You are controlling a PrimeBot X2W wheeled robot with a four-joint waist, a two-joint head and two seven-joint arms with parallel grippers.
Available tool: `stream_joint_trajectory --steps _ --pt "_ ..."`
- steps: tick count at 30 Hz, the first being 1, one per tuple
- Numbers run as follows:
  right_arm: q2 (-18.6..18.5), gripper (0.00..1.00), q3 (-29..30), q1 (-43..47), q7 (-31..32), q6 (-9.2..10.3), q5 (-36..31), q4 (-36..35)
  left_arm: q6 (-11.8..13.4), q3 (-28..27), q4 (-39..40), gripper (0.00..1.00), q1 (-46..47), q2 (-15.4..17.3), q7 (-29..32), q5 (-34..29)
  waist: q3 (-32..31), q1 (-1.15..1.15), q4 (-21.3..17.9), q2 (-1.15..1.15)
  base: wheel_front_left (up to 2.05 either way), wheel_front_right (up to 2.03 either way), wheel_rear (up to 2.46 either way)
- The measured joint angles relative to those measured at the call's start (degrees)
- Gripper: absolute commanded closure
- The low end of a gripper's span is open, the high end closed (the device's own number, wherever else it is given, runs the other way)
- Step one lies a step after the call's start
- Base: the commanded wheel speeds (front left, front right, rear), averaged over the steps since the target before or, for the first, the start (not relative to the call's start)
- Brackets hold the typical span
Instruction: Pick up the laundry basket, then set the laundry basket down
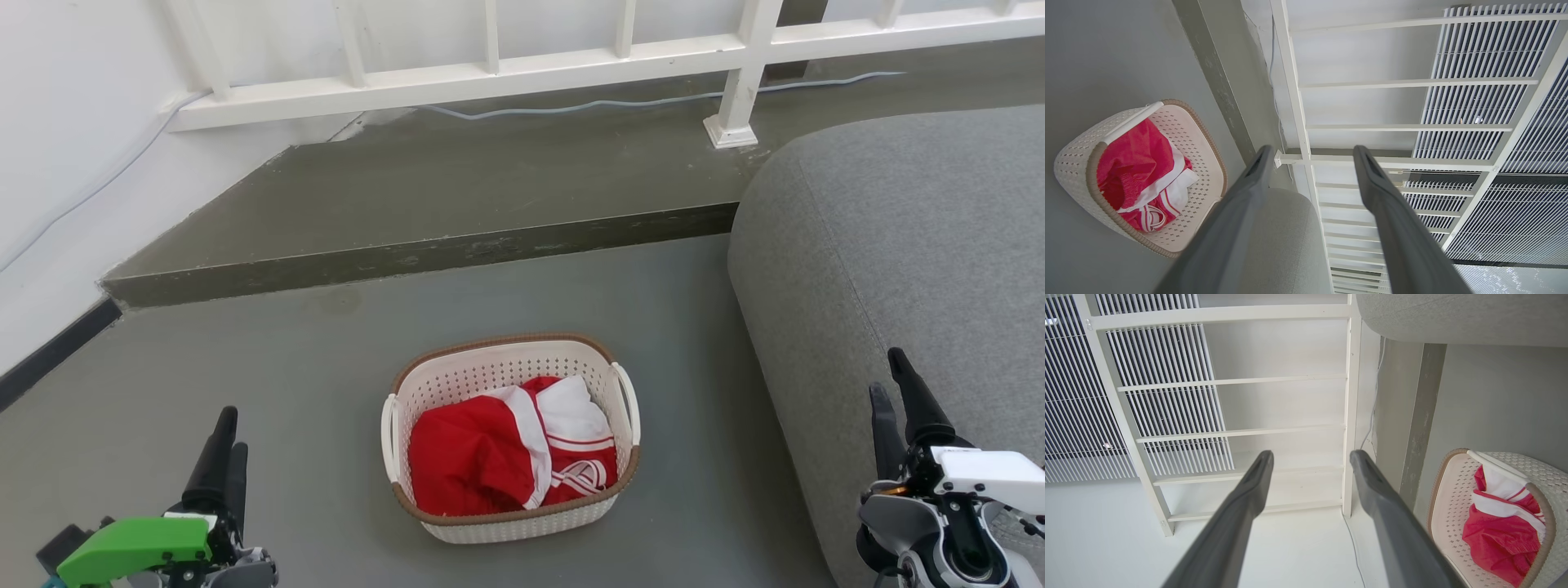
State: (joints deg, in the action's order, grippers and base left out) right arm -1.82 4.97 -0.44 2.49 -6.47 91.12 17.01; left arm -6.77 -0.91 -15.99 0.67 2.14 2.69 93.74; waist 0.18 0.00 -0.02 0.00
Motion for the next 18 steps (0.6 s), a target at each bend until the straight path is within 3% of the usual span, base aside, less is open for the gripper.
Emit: stream_joint_trajectory --steps 18 --pt "-2.7 0.00 -3.5 -0.3 -3.6 0.00 -11.8 -1.7 0.0 3.5 3.4 0.00 1.1 3.0 -4.2 -11.3 0.0 0.00 0.0 0.00 0.00 0.00 0.00"
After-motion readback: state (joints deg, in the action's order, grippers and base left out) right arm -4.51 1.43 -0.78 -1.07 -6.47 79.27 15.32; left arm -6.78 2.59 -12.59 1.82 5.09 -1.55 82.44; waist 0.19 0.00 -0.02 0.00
